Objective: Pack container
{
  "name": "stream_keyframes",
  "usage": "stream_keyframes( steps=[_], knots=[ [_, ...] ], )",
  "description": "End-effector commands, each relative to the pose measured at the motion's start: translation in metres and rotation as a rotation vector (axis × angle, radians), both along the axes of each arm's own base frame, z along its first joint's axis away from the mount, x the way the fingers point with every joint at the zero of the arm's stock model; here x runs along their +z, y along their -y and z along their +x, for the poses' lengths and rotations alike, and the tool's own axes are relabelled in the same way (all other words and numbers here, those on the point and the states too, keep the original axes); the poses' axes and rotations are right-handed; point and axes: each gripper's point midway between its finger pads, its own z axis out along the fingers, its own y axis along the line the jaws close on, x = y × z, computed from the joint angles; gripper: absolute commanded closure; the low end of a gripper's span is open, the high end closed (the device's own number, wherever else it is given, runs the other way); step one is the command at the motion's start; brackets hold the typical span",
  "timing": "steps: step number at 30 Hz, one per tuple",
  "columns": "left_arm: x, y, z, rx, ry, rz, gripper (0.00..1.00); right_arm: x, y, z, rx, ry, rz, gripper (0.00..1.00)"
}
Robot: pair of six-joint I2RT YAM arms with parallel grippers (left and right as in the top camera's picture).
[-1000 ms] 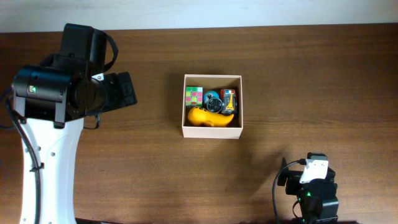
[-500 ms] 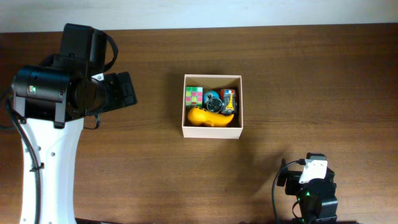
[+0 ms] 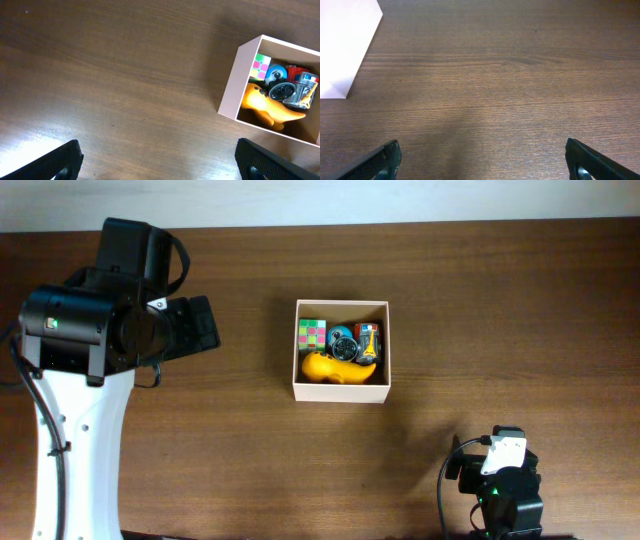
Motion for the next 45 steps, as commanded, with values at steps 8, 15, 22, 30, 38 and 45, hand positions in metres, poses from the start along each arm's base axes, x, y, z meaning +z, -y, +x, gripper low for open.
stream_keyframes(
  steps=[8,15,22,30,38,45],
  knots=[
    [0.047,-0.039,0.003,0.094,0.341,0.095,0.01,-0.002,0.001,0.000,-0.001,0.004,-0.003,0.01],
    [0.031,-0.030,-0.007,-0.116,0.607,0.160,0.01,-0.002,0.001,0.000,-0.001,0.004,-0.003,0.01],
    [-0.016,-0.044,-0.044,-0.160,0.714,0.268,0.01,-0.002,0.001,0.000,-0.001,0.004,-0.003,0.01],
    [-0.089,-0.063,-0.080,-0.111,0.682,0.310,0.01,-0.002,0.001,0.000,-0.001,0.004,-0.003,0.01],
    [-0.170,-0.048,-0.081,-0.182,0.639,0.242,0.01,-0.002,0.001,0.000,-0.001,0.004,-0.003,0.01],
    [-0.209,-0.039,-0.081,-0.221,0.661,0.205,0.01,-0.002,0.001,0.000,-0.001,0.004,-0.003,0.01]
  ],
)
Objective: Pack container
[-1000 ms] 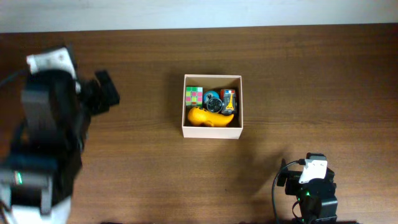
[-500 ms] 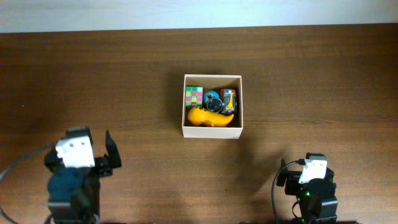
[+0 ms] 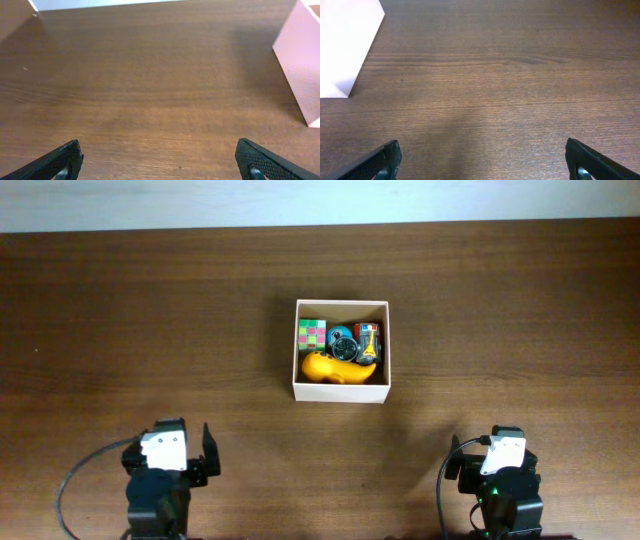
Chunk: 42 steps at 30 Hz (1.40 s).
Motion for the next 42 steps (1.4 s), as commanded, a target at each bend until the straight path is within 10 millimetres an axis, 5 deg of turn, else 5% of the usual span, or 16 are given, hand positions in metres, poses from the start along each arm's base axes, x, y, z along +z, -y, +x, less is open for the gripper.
stream_keyframes(
  steps=[1,42],
  knots=[
    [-0.0129,0.0063,-0.0002,-0.041,0.017,-0.004,0.01,-0.0009,0.0021,0.0003,-0.007,0.005,-0.007,0.01],
    [-0.0179,0.0063,-0.0005,-0.041,0.054,-0.004,0.01,-0.0009,0.0021,0.0003,-0.007,0.005,-0.007,0.01]
  ],
)
